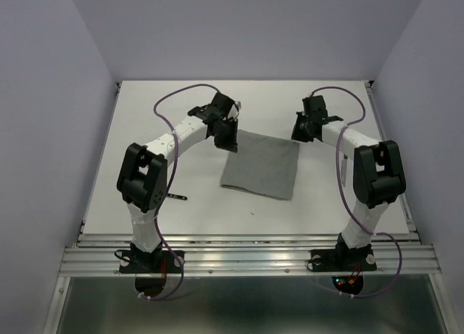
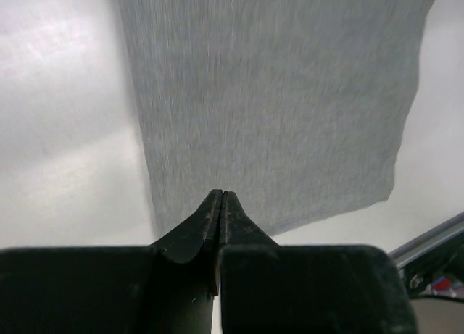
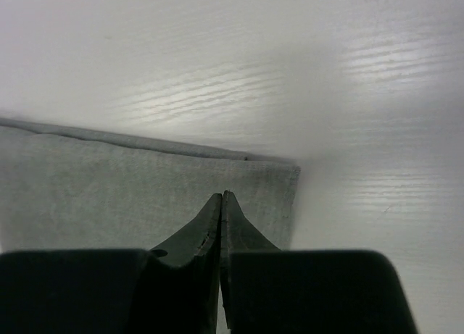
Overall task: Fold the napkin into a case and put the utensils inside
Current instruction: Smooth out the square-folded napkin at the center of the board.
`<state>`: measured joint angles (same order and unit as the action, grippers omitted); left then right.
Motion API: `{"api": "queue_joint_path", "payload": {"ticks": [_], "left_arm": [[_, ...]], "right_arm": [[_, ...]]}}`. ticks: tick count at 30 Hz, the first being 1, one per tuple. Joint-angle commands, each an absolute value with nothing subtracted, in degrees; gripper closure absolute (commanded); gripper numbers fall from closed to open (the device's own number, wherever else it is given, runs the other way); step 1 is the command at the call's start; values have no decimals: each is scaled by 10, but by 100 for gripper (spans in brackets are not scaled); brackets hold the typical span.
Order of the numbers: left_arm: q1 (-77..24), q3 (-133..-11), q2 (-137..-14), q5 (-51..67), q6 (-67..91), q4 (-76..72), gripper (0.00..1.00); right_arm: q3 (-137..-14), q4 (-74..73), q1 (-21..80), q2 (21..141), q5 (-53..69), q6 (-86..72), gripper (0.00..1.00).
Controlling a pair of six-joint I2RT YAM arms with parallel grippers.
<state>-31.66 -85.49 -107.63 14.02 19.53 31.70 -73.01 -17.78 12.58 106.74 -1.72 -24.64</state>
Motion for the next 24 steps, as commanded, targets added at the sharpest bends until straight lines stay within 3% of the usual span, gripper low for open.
{"api": "queue_joint_path", "payload": {"ticks": [1,9,14,24], "left_arm": [[-294,-937,-1128,126,182,330,90],[-278,-1053,-1233,143,212,310,90],[-278,-1062,-1282,142,225,303,91],[-278,-1010,-1215,102,230,296,91]], "right_arm": [[-720,-171,142,995,25,-252,96],[-643,-147,172,973,52,-302,96],[-608,-133,178,1001,45,-309,96],[-634,-165,184,972,11,-287,96]]}}
